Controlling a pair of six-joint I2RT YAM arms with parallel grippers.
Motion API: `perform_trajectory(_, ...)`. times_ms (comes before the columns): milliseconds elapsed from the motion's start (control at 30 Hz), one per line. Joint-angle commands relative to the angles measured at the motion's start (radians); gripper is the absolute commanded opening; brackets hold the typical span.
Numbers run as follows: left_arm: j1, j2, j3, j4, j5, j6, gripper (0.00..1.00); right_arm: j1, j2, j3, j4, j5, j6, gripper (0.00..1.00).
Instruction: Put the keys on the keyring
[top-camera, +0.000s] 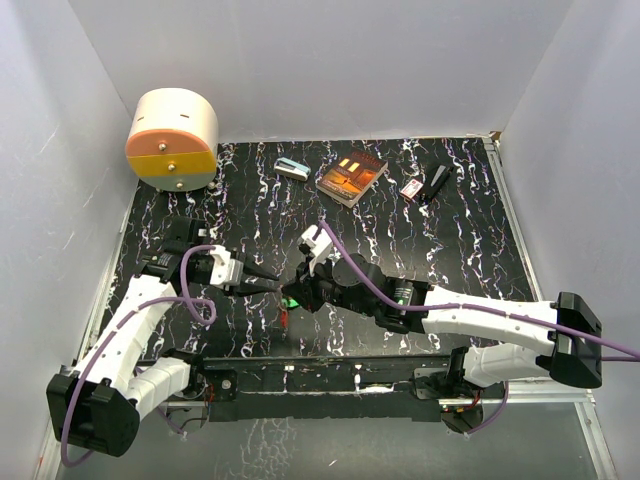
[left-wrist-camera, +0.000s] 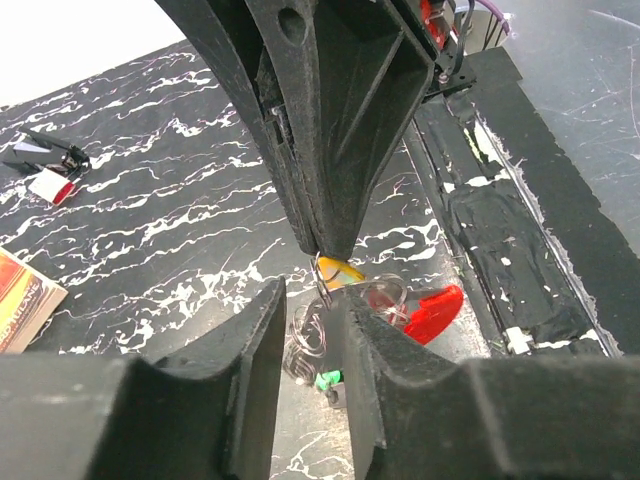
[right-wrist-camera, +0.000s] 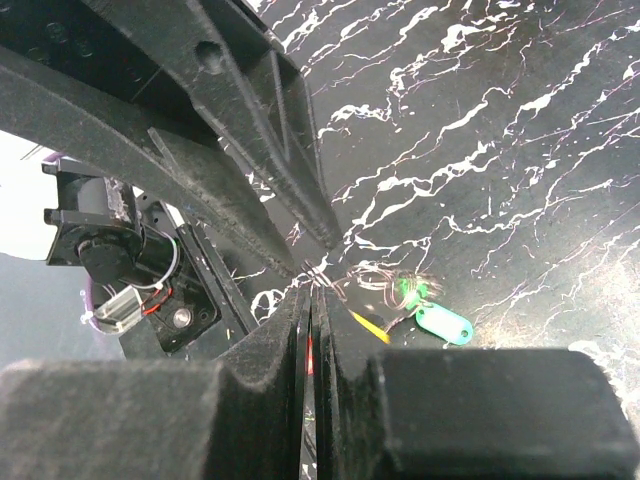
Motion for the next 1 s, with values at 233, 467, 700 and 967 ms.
perform_trajectory(233, -0.007, 0.051, 0.046, 0.033, -0.008, -0.005, 0.32, 0.006, -0.001, 0.089, 0.067, 0.015, 0.003, 0.08)
perform_trajectory(467, -0.028, 0.064, 0.061, 0.017, -0.017, 0.003, 0.23, 0.011, 0.018, 0.101, 0.067, 0.015, 0.003, 0.08)
perform_trajectory(700, -0.041, 0.065, 0.078, -0.049, -0.01, 0.047, 0.07, 0.011, 0.021, 0.104, 0.067, 0.015, 0.003, 0.08)
perform_trajectory(967, -0.049, 0.056, 0.07, -0.105, -0.019, 0.092, 0.0, 0.01, 0.014, 0.108, 0.067, 0.015, 0.003, 0.08)
